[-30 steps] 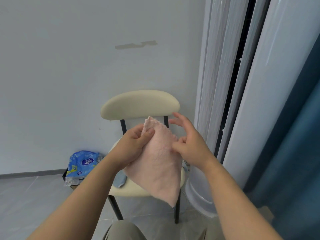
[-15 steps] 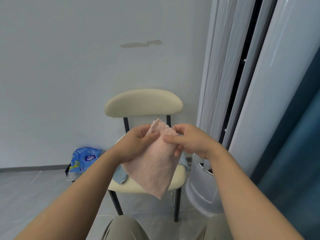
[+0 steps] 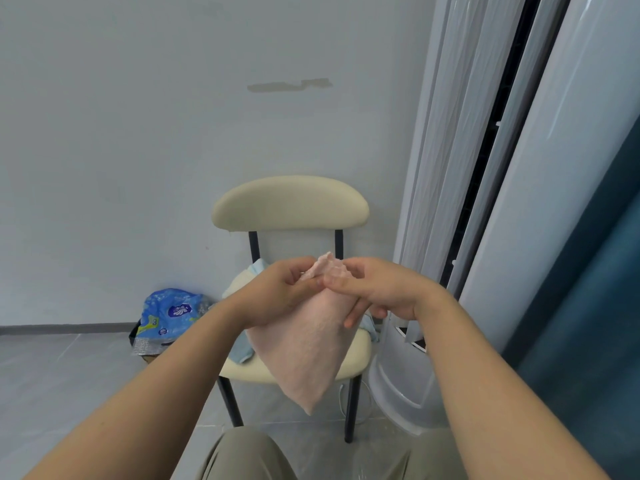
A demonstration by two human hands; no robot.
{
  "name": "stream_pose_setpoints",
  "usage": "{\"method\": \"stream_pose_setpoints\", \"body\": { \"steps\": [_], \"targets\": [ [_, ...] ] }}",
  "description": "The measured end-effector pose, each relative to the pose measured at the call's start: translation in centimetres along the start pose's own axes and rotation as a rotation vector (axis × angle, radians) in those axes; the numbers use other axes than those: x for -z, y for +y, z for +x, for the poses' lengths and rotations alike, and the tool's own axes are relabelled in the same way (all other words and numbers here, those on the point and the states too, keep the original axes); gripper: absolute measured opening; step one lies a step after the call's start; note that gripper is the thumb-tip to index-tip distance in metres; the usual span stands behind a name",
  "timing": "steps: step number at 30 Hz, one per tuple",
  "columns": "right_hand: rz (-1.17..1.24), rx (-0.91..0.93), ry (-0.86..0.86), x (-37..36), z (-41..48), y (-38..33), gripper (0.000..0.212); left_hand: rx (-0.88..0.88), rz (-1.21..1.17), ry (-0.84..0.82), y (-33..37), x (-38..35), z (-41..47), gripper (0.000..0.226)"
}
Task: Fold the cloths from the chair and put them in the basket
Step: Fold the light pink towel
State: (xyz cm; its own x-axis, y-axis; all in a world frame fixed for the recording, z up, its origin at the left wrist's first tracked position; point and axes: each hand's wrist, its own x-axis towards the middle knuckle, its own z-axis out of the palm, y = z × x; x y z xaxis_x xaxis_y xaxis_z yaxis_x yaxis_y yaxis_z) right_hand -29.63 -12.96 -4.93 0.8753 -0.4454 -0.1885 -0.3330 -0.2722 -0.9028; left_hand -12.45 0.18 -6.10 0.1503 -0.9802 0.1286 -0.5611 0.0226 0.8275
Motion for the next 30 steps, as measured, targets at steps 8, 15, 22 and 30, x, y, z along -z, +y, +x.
{"method": "stream_pose_setpoints", "body": {
  "steps": [8,15,22,30],
  "targets": [
    [0.0,0.033,-0.077,-0.2,0.1,1.0,0.027,-0.034,0.157,-0.025,-0.3,0.3,0.5,0.013],
    [0.079,0.012,-0.089,-1.0,0.1,1.2,0.015,-0.001,0.234,0.027,-0.9,0.4,0.8,0.015],
    [0.037,-0.026,-0.069,-0.9,0.4,0.9,0.025,0.105,0.105,0.078,-1.7,0.0,0.5,0.024],
    [0.1,-0.034,0.177,-0.2,1.6,1.1,0.026,0.364,-0.496,-0.109,-4.6,0.2,-0.9,0.046]
  ]
}}
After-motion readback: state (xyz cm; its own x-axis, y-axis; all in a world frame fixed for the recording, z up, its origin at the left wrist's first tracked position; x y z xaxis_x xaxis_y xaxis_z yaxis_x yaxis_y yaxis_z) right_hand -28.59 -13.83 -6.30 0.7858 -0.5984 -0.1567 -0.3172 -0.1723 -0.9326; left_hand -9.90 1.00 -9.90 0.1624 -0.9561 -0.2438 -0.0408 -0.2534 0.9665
